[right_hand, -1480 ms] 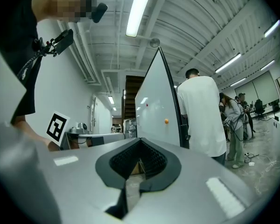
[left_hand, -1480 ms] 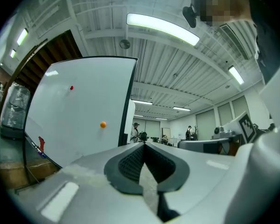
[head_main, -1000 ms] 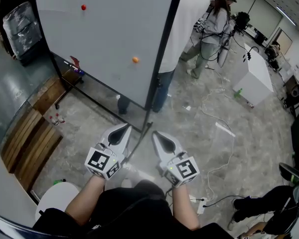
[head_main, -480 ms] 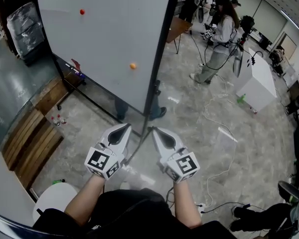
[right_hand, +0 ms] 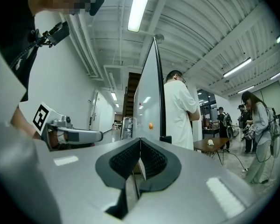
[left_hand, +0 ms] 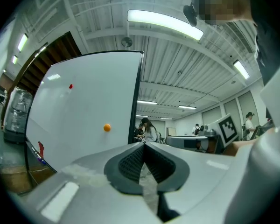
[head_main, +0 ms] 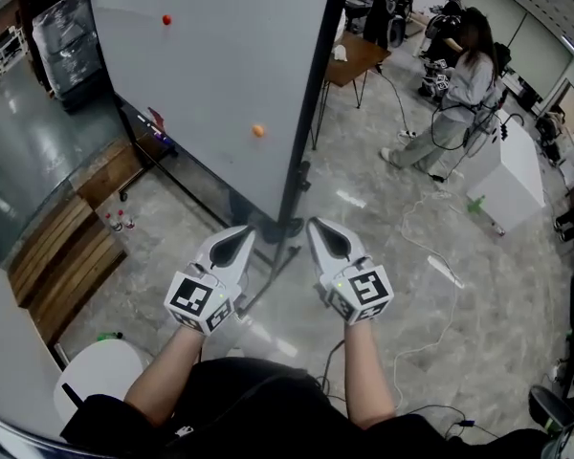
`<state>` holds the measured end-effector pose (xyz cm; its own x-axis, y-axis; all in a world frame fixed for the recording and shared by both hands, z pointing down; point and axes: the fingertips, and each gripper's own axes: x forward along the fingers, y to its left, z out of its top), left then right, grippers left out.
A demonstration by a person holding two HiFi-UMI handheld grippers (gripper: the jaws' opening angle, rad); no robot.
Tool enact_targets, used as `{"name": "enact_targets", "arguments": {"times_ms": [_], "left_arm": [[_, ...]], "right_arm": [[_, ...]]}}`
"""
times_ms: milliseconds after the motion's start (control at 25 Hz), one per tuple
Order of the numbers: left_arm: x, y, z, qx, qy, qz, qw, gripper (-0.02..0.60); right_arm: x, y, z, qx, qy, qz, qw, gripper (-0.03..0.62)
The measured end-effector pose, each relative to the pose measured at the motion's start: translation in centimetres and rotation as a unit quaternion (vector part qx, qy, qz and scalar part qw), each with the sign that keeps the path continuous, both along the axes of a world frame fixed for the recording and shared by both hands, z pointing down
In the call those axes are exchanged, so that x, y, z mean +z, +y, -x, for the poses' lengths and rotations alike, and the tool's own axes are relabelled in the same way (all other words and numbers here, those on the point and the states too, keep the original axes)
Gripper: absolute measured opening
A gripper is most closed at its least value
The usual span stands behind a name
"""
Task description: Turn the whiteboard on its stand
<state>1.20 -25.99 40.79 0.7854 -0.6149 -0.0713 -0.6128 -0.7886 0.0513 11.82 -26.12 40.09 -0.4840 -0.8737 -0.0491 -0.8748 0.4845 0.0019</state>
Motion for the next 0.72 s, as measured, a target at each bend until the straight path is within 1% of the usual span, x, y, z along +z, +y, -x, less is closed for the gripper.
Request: {"name": "enact_targets", "arguments": {"times_ms": [120, 160, 280, 400, 480, 720], "left_arm": [[0.1, -0.6, -0.3, -0.010, -0.003, 0.001, 0.9999, 0.003], [0.2, -0.8, -0.4, -0.012, -0.005, 0.002, 0.9999, 0.003], [0.6, -1.6, -0.3, -0.020, -0.008, 0.007, 0.9997, 0.004], [0.7, -2.4, 0.5, -0.028, -0.012, 0.011, 0.9995, 0.003], [0.7, -2.9, 0.6, -0.034, -0.014, 0.011, 0.9993, 0.005], [1.2, -3.4, 0.5, -0.054, -0.016, 0.014, 0.9983, 0.003]], "right_arm": [[0.5, -1.7, -0.8, -0.008, 0.008, 0.007, 1.000, 0.019], [0.5, -2.3, -1.0, -0.012, 0.011, 0.007, 1.000, 0.044], [0.6, -4.4, -1.1, -0.022, 0.021, 0.008, 1.000, 0.072], [0.5, -6.7, -0.4, -0.032, 0.031, 0.010, 0.999, 0.114], [0.8, -8.2, -0.3, -0.037, 0.040, 0.016, 0.998, 0.158], [2.8, -11.7, -1.3, -0.048, 0.051, 0.036, 0.997, 0.234]]}}
